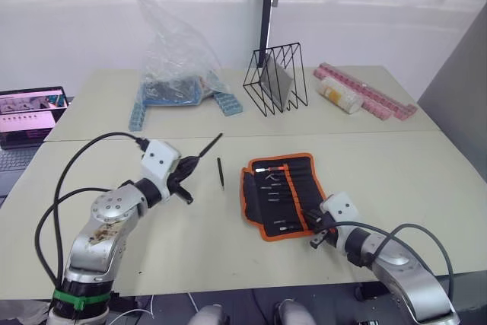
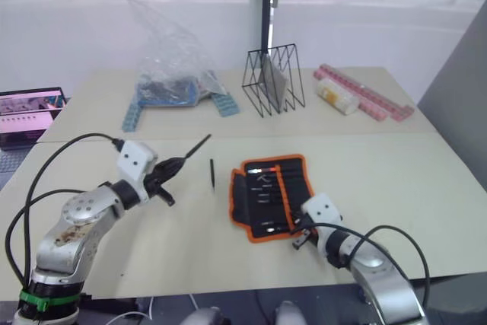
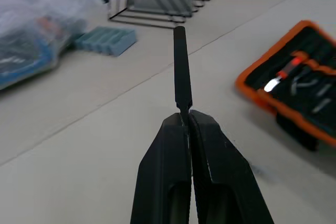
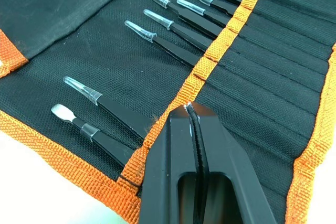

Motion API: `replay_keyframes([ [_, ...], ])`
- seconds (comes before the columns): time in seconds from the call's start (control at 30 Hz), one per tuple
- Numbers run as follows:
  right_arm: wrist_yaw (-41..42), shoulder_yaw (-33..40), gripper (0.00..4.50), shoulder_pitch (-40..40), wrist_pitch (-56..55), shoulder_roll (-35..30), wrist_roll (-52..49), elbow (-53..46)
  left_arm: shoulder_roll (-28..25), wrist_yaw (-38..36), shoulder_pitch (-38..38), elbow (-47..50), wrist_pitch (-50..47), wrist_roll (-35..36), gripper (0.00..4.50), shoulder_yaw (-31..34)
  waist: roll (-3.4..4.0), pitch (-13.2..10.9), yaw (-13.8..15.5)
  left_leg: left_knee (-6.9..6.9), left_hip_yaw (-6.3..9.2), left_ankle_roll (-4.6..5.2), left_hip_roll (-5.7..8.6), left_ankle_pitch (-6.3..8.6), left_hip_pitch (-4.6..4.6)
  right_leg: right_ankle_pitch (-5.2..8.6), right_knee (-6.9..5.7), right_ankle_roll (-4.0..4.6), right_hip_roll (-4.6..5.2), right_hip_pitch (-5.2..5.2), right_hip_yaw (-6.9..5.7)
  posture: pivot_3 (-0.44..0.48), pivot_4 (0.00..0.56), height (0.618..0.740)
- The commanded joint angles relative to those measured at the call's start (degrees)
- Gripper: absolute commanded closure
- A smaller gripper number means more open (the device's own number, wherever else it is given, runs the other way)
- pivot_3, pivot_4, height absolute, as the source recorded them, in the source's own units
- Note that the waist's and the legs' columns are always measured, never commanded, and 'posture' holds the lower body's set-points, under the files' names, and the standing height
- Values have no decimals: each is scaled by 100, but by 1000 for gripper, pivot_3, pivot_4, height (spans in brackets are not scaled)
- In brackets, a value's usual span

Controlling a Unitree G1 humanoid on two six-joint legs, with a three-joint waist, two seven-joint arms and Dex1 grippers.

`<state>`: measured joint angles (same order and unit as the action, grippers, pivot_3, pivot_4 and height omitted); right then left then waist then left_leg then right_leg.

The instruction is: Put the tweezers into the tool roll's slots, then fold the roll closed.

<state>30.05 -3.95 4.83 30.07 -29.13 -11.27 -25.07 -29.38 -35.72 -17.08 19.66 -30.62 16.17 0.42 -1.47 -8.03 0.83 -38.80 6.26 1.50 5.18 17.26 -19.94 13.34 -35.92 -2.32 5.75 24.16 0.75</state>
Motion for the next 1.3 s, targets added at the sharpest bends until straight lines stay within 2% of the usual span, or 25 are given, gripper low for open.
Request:
replay_keyframes([
  [0.03, -53, -202, 4500, 133, 107, 45, 124, 213, 45, -594, -867, -242, -82, 96, 4459, -639, -4, -2, -11, -1, 0, -1, -4, -1, -4, -3, 4, 4, -10, 3, 0, 0, 150, 724],
  [0.17, -109, -198, 4500, 164, 105, 83, 127, 183, 198, -1010, -1538, -645, -211, -33, 4459, -1318, 0, 0, -46, -1, -2, 1, -4, -1, -5, -5, 3, 8, -14, 5, 8, 0, 150, 724],
  [0.27, -165, -175, 4500, 244, 111, 103, 131, 113, 287, -1249, -1768, -785, -222, -104, 4459, -1713, 0, 0, -58, 3, -2, 3, -7, 0, -6, -4, 4, 8, -19, 10, 10, 0, 150, 724],
  [0.5, -376, -104, 4500, 515, 187, 152, 125, -154, -102, -1648, -1482, -619, -126, -458, 4459, -2338, 2, -1, -29, 1, -2, 5, -6, 1, -10, -4, 5, 9, -18, 13, 13, 0, 150, 724],
  [0.73, -469, -89, 4500, 608, 254, 155, 94, -289, -441, -1870, -1377, -530, -54, -844, 4459, -2642, 3, -1, -5, -4, -1, 9, -4, 3, -12, -4, 5, 9, -14, 11, 12, 0, 150, 724],
  [1.3, -554, -284, 4500, 1003, 371, 215, 17, -688, -320, -2046, -1755, -758, -230, -1463, 4459, -3041, 3, -1, -11, -7, -2, 10, -4, 3, -12, -4, 2, 8, -18, 10, 11, 0, 150, 724],
])
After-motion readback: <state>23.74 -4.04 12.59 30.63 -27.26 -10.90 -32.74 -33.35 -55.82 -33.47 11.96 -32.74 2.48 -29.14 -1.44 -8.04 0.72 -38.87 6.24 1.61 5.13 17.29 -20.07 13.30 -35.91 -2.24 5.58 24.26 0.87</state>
